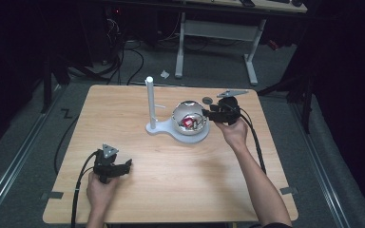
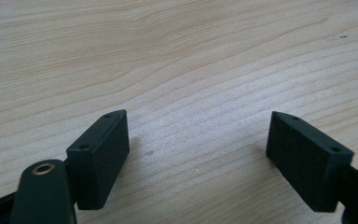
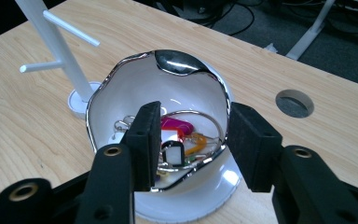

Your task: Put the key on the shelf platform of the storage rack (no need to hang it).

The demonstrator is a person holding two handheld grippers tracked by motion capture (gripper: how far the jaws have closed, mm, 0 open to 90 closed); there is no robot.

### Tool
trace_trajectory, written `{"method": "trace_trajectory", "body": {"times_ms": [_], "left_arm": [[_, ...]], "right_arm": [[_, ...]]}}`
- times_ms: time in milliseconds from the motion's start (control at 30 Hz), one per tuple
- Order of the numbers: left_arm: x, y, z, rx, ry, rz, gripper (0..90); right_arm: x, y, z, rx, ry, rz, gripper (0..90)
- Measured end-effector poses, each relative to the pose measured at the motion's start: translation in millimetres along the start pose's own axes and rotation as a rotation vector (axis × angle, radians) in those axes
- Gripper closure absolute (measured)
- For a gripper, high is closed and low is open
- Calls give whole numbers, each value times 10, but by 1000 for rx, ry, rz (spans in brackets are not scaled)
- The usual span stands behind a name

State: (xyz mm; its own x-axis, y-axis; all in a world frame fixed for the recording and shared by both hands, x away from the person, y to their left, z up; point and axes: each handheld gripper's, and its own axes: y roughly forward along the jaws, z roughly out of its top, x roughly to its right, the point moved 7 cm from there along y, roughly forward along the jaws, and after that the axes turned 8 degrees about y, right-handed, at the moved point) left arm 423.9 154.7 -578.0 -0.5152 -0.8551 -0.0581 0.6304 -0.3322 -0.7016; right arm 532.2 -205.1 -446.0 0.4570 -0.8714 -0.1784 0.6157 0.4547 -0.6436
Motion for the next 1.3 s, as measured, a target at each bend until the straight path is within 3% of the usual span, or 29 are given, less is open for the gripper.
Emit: {"method": "trace_trajectory", "body": {"times_ms": [200, 667, 967, 1300], "left_arm": [[0, 0, 0, 0, 0, 0, 217], [0, 0, 0, 0, 0, 0, 216], [0, 0, 0, 0, 0, 1, 216], [0, 0, 0, 0, 0, 0, 217]], "right_arm": [[63, -166, -74, 9, 27, -1, 521], [82, -538, -205, 55, 21, -36, 510], [156, -755, -394, 84, 48, -50, 498], [71, -922, -444, 99, 26, -61, 491]]}}
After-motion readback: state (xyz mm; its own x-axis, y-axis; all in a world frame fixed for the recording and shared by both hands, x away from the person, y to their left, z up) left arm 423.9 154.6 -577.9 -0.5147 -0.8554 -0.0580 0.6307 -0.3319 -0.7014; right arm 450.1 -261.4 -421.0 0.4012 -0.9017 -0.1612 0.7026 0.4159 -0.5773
